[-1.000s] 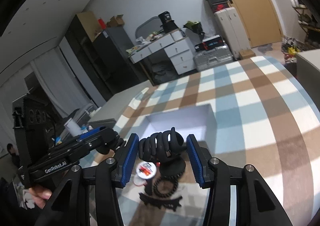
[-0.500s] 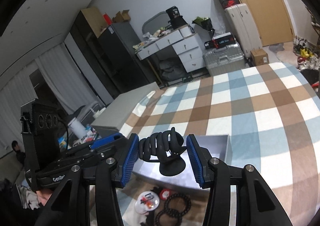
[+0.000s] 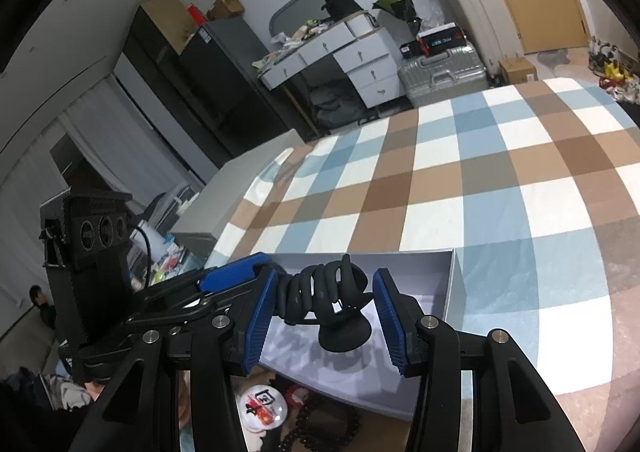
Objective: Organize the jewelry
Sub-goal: 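Lift the black hair clips with the right gripper and carry them over the grey box, then open the right gripper to drop the hair clips into the box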
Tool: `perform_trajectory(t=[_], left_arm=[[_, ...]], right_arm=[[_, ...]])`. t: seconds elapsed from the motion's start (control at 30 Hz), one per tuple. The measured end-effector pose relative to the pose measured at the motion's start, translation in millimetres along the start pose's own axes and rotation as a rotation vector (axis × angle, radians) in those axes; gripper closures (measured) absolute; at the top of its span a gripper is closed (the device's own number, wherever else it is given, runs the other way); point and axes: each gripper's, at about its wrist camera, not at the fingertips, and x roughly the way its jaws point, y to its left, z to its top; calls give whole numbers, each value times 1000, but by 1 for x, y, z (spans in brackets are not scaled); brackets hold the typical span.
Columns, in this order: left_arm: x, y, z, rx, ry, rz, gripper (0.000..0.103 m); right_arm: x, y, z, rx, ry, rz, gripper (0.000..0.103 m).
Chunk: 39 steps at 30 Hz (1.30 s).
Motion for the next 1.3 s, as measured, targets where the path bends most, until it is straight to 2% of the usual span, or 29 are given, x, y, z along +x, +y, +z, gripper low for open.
perform_trajectory(t=[0.4, 0.43, 0.47, 0.5, 0.57, 0.6, 0.63, 0.67, 0.73, 0.97, 1.13, 1.3], left_arm=[[18, 12, 0, -59, 39, -38, 58], [19, 14, 0, -74, 44, -47, 58], [20, 16, 1, -90, 49, -45, 58], [20, 18, 1, -103, 56, -31, 57], [18, 19, 1, -108, 54, -32, 53], [14, 18, 1, -102, 45, -30, 50], [10, 18, 0, -95, 35, -16, 41], [7, 17, -1, -90, 19, -8, 36], [-3, 17, -1, -84, -9, -2, 35], [-34, 21, -1, -84, -113, 65, 22], [-55, 20, -5, -74, -173, 131, 20], [-69, 10, -13, -48, -221, 207, 15]], right_arm=[[13, -5, 2, 8, 18, -23, 53], [13, -6, 2, 16, 15, -1, 46], [14, -6, 2, 21, 15, 12, 35], [12, -6, 2, 28, 10, 25, 30], [6, -4, 2, 22, -18, 44, 28], [4, -2, 2, 14, -25, 43, 28], [0, 1, 2, 7, -38, 38, 26], [-4, 2, 2, 3, -54, 35, 23], [-12, 6, 2, -3, -78, 31, 19], [-44, 15, -1, -17, -145, -12, 7], [-64, 24, -5, -30, -183, -28, 1], [-77, 37, -13, -69, -217, -47, 0]])
